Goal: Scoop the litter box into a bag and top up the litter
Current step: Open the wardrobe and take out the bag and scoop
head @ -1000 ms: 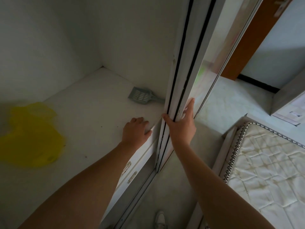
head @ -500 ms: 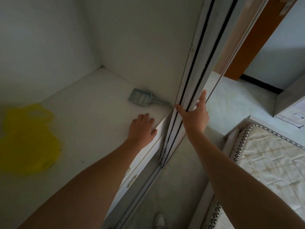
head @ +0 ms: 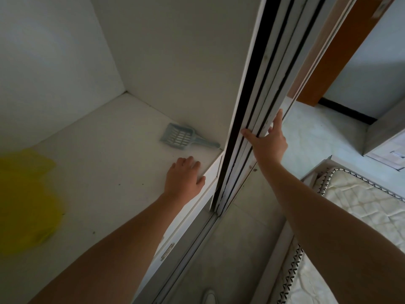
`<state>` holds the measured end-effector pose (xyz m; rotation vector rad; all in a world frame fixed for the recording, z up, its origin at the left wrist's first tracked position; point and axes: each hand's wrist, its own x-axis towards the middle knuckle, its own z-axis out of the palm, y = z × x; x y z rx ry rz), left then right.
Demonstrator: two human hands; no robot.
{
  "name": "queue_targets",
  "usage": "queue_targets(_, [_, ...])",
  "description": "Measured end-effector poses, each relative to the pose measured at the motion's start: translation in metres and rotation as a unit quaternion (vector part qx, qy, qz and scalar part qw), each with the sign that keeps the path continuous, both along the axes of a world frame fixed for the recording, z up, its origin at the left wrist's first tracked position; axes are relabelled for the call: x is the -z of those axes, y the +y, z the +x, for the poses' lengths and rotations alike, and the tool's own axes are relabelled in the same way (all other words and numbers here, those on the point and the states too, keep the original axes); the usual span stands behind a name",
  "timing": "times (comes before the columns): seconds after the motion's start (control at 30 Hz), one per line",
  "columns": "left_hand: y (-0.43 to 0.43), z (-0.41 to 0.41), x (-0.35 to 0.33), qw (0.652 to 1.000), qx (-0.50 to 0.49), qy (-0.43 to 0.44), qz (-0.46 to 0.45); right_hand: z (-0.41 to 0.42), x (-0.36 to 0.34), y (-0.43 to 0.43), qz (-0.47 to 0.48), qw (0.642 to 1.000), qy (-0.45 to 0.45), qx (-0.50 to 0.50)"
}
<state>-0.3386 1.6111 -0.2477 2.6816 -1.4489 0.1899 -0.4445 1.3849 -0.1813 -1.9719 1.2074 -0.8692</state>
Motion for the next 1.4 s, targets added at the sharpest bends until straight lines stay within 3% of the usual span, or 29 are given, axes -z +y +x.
queue_targets(0.53, [-0.002,-0.003,-0.011,0.998,-0.019,0.055,0.030,-0.002,0.001,-0.001,0.043,0.998,-0.014,-0.032])
queue_targets(0.77, [0.014,-0.021,-0.019,0.990,-0.016,0.092,0.103,-0.019,-0.002,0.013,0.079,0.995,-0.028,-0.047])
queue_targets(0.9, [0.029,-0.031,-0.031,0.990,-0.006,0.073,0.121,-0.035,0.003,0.034,0.107,0.986,0.039,-0.123])
queue_targets(1.03, [0.040,-0.046,-0.046,0.977,-0.015,0.145,0.155,-0.050,-0.006,0.058,0.134,0.969,0.107,-0.176])
queue_targets(1.2, [0.055,-0.052,-0.064,0.975,-0.054,0.134,0.169,-0.073,-0.024,0.097,0.054,0.942,0.202,-0.262])
queue_targets(1.4, [0.088,-0.059,-0.095,0.996,-0.046,0.066,0.041,-0.089,-0.045,0.157,-0.078,0.904,0.280,-0.315])
